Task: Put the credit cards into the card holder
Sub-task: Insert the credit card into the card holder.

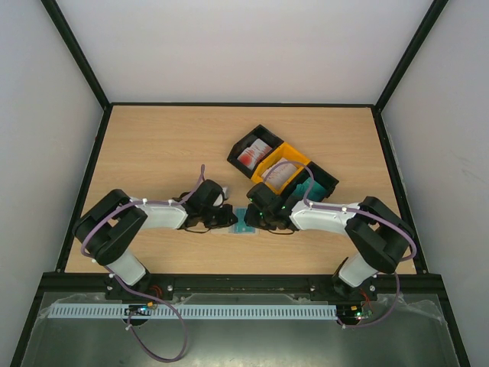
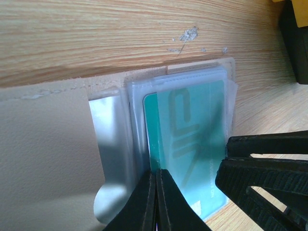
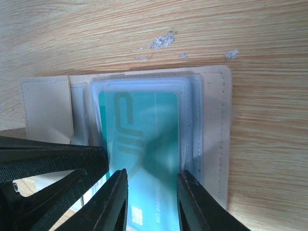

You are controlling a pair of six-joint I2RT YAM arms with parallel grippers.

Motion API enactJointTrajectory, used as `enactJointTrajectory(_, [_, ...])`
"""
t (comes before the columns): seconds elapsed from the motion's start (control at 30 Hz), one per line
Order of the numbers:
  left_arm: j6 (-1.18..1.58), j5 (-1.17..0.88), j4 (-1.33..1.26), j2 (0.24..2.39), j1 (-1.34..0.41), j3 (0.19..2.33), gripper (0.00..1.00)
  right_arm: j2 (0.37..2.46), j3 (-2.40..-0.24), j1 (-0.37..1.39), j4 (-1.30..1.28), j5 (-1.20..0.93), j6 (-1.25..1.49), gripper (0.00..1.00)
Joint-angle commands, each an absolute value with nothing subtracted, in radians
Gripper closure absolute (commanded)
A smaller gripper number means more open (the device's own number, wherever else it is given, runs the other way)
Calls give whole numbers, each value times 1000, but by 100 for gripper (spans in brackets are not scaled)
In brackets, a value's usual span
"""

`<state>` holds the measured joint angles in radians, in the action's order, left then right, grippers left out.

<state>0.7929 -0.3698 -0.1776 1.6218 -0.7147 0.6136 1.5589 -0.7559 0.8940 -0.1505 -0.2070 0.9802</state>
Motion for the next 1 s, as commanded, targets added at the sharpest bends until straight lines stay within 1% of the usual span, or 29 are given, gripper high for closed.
enactJointTrajectory(0.0, [785,-287,-70,1652,-698,570,98,1571,-750,894,-122,-242,984,72])
enactJointTrajectory(0.13, [785,-283,-68,1655,-696,569,97,1555,-748,894,-121,-232,1000,72])
enactJointTrajectory(0.37, [785,-269,-60,1656,-687,563,97,1541,-756,893,-197,-122,1008,69])
enactJointTrajectory(0.6, [784,-270,-70,1666,-681,552,98,1553,-760,893,-183,-152,992,71])
enactJointTrajectory(0.97, [785,-278,-81,1669,-681,545,98,1576,-743,893,-101,-264,996,72])
